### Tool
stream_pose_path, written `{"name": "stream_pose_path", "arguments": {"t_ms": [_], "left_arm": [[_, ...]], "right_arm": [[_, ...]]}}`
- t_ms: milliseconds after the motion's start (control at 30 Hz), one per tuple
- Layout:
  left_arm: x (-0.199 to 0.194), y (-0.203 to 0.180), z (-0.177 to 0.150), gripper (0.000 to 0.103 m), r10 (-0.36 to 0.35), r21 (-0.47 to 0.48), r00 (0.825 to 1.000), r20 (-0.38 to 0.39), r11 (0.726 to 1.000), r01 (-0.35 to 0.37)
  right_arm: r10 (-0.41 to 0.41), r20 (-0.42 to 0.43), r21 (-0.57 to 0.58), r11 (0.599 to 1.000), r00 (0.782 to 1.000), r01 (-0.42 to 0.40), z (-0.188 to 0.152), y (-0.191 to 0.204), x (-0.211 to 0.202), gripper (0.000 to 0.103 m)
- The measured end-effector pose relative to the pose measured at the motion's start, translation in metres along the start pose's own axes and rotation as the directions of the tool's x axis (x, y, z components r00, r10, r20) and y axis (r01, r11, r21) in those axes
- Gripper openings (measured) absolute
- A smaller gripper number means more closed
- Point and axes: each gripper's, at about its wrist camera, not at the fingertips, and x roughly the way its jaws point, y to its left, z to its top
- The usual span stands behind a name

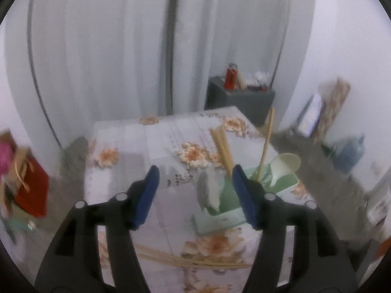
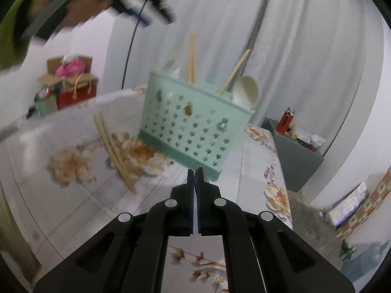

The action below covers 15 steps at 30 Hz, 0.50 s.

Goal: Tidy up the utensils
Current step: 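Lower the white paddle into the caddy and open the left gripper, then move the right gripper down to the wooden chopsticks on the sheet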

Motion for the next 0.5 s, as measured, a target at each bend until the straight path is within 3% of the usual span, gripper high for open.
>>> {"name": "stream_pose_path", "arguments": {"t_ms": [167, 333, 500], "left_arm": [[-0.022, 0.014, -0.051, 0.059, -0.043, -0.103, 0.997, 0.057, 0.993, 0.048], [-0.029, 0.028, -0.108, 0.059, -0.053, -0.216, 0.996, 0.065, 0.974, 0.066], [-0.041, 0.044, -0.149, 0.059, -0.046, -0.284, 0.995, 0.088, 0.956, 0.069]], "right_arm": [[0.069, 0.054, 0.182, 0.98, 0.996, -0.078, 0.024, -0.047, -0.012, 0.002], [0.127, 0.165, 0.319, 0.931, 0.978, -0.175, 0.056, -0.09, -0.025, 0.002], [0.195, 0.36, 0.396, 0.854, 0.912, -0.338, 0.098, -0.128, -0.043, 0.002]]}}
